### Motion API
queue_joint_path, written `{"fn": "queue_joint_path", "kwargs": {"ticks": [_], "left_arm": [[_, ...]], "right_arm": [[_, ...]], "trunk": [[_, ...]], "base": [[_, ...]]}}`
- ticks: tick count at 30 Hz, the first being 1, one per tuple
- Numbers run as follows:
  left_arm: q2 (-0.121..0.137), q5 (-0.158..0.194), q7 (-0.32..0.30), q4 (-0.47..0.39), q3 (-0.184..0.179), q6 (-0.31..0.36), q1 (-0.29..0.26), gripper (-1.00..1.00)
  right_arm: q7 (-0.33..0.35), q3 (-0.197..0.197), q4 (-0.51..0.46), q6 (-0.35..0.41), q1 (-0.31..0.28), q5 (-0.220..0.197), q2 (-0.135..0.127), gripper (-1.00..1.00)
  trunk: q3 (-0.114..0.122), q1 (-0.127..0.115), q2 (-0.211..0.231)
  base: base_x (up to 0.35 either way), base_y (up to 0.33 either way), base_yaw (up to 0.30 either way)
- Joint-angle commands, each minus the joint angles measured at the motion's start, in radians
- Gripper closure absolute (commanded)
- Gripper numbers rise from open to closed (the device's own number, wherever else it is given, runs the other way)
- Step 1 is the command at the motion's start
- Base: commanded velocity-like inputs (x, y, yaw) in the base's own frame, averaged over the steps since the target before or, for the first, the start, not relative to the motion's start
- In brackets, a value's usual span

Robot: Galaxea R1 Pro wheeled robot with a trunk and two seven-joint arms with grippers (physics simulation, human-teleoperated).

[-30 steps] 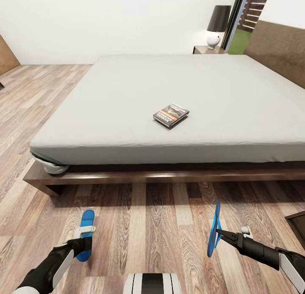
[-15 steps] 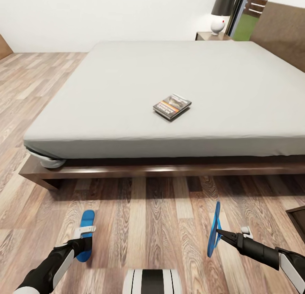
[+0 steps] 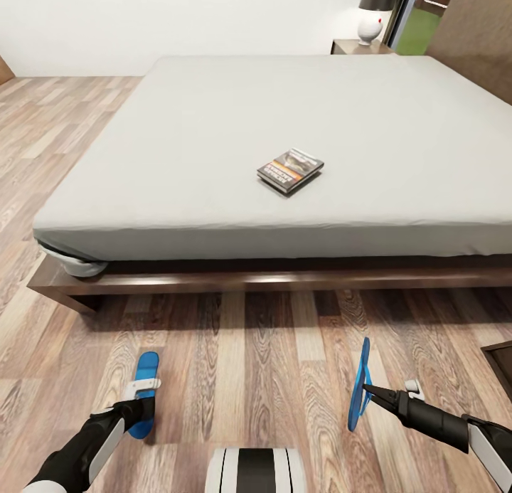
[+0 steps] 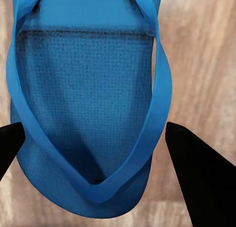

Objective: In the bedroom, move the book from the bed onto either nightstand, and place the two sandals side by side next to the bed.

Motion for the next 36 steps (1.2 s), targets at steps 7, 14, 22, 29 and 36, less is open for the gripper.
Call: {"fn": "queue_joint_path", "kwargs": {"ticks": [7,14,22,29,36], "left_arm": [[0.004,0.005,0.001,-0.002,-0.002,0.004,-0.001,1.0],[0.004,0.005,0.001,-0.003,-0.002,0.004,0.0,1.0],[0.004,0.005,0.001,-0.004,-0.002,0.002,0.0,1.0],[0.004,0.005,0.002,-0.005,-0.002,0.002,0.0,1.0],[0.004,0.005,0.003,-0.005,-0.002,0.001,0.0,1.0]], "right_arm": [[0.0,0.0,0.0,0.007,0.0,-0.005,0.0,1.0],[0.0,0.0,0.0,0.007,0.0,-0.005,0.0,1.0],[0.0,0.0,0.0,0.007,0.0,-0.005,0.0,1.0],[0.0,0.0,0.0,0.007,0.0,-0.005,0.0,1.0],[0.0,0.0,0.0,0.007,0.0,-0.005,0.0,1.0]], "trunk": [[-0.001,0.0,0.0],[-0.001,0.0,0.0],[-0.001,0.0,0.0],[-0.001,0.0,0.0],[-0.001,0.0,0.0]], "base": [[0.056,0.23,0.0],[0.076,0.306,0.0],[0.05,0.184,0.0],[0.161,0.128,0.0],[0.134,0.111,0.0]]}}
